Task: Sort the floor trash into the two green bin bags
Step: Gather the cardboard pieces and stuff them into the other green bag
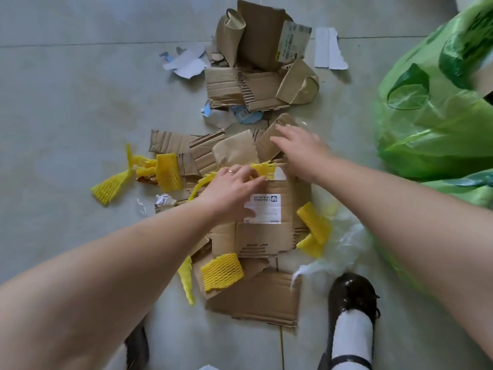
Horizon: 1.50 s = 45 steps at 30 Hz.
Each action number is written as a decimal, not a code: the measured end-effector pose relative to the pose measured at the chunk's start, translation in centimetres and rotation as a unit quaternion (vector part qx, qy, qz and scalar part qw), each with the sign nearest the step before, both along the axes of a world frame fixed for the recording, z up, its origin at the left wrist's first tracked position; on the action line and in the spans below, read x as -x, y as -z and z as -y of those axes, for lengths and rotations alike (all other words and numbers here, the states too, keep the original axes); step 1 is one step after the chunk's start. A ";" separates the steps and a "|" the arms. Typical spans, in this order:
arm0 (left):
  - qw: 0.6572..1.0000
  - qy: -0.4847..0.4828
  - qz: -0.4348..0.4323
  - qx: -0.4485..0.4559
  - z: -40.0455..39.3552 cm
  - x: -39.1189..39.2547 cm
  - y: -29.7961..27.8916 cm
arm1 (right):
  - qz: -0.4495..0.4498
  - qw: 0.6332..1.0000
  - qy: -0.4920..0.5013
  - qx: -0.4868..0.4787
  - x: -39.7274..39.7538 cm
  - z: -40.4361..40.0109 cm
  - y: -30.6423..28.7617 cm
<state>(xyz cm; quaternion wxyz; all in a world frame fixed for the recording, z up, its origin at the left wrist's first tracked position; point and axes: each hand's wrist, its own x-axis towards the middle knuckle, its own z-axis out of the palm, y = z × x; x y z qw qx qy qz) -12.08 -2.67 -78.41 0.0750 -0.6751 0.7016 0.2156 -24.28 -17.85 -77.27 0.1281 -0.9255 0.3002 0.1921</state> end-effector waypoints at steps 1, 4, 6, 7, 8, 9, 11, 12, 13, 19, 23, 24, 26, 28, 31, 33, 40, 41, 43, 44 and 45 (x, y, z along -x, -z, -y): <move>1.000 0.000 -0.005 -0.004 0.3 0.1 0.0 | -0.012 0.999 -0.034 0.007 -0.6 0.4 0.2; 0.999 -0.017 0.000 -0.037 1.5 0.8 0.4 | -0.045 0.993 -0.101 0.031 -2.0 1.1 1.0; 0.997 -0.038 0.013 -0.062 2.0 1.0 0.8 | -0.072 0.989 -0.119 0.053 -2.6 1.3 1.4; 0.996 -0.045 0.018 -0.070 2.3 1.0 1.1 | -0.078 0.988 -0.117 0.066 -2.8 1.5 1.5; 0.996 -0.046 0.023 -0.071 2.5 1.0 1.3 | -0.079 0.987 -0.115 0.078 -2.9 1.6 1.5; 0.996 -0.043 0.027 -0.067 2.6 0.9 1.6 | -0.076 0.987 -0.113 0.087 -3.1 1.7 1.5; 0.997 -0.042 0.028 -0.061 2.6 0.8 1.9 | -0.072 0.988 -0.105 0.082 -3.3 1.7 1.4; 0.997 -0.045 0.022 -0.065 2.6 0.9 1.9 | -0.072 0.991 -0.091 0.065 -3.3 1.8 1.2; 0.996 -0.049 0.012 -0.071 2.6 1.0 1.9 | -0.076 0.993 -0.072 0.046 -3.4 1.9 1.1; 0.995 -0.078 -0.054 -0.039 2.9 0.7 0.3 | -0.122 0.991 -0.022 0.047 -2.4 3.3 1.6; 0.988 -0.120 -0.099 -0.019 3.1 -0.3 -0.7 | -0.150 0.988 0.000 0.049 -2.2 4.3 1.4; 0.981 -0.151 -0.123 -0.017 3.2 -0.8 -0.9 | -0.158 0.987 0.011 0.041 -2.3 4.7 1.2; 0.959 -0.219 -0.175 -0.040 3.6 -2.0 -1.2 | -0.173 0.984 0.024 0.040 -2.7 5.2 1.0; 0.931 -0.266 -0.238 -0.078 4.3 -3.7 -1.7 | -0.171 0.984 0.016 0.051 -2.8 5.3 1.0; 0.904 -0.279 -0.295 -0.136 5.7 -6.9 -2.9 | -0.154 0.985 0.001 0.078 -2.4 5.1 1.1; 0.879 -0.307 -0.330 -0.155 6.7 -9.3 -3.9 | -0.142 0.987 -0.001 0.070 -1.7 5.5 1.3; 0.772 -0.422 -0.453 -0.141 8.4 -14.7 -7.4 | -0.045 0.967 0.212 -0.131 1.9 6.1 -3.0; 0.757 -0.430 -0.476 -0.126 8.4 -15.0 -7.9 | -0.014 0.960 0.247 -0.127 2.5 6.3 -3.7; 0.723 -0.455 -0.512 -0.088 8.3 -15.3 -8.6 | 0.088 0.921 0.352 -0.143 3.4 6.8 -4.5; 0.704 -0.471 -0.527 -0.069 8.2 -15.5 -8.7 | 0.151 0.884 0.412 -0.164 3.5 7.0 -4.6; 0.686 -0.485 -0.540 -0.049 8.1 -15.8 -8.8 | 0.207 0.843 0.462 -0.184 3.3 7.1 -4.7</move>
